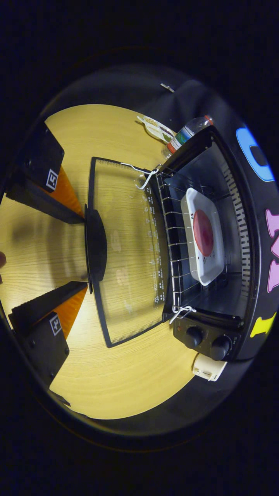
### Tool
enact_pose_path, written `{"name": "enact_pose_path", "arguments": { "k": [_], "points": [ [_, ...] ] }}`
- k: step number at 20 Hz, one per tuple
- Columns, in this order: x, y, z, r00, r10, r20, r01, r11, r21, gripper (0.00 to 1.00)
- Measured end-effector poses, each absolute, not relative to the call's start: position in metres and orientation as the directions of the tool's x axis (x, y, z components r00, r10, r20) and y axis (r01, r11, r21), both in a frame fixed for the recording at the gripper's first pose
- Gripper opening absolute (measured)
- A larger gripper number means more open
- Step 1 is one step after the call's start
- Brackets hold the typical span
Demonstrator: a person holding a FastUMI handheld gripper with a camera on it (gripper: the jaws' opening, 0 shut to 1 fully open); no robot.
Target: Open the toaster oven, put the food inside, and close the toaster oven door.
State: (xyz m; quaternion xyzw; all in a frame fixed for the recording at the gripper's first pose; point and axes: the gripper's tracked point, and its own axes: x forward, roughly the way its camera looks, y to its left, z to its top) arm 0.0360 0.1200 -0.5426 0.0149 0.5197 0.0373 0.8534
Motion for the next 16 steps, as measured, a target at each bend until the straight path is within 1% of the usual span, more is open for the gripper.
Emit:
{"name": "enact_pose_path", "arguments": {
  "k": [3, 7, 12, 16],
  "points": [
    [0.041, 0.122, -0.528, 0.482, 0.093, -0.871, -0.011, 0.995, 0.100, 0.99],
    [0.045, 0.122, -0.500, 0.556, 0.097, -0.826, -0.099, 0.994, 0.050, 0.99],
    [0.047, 0.123, -0.483, 0.595, 0.099, -0.798, -0.096, 0.994, 0.052, 0.99],
    [0.054, 0.122, -0.464, 0.653, 0.102, -0.751, -0.089, 0.994, 0.057, 0.99]
  ]
}}
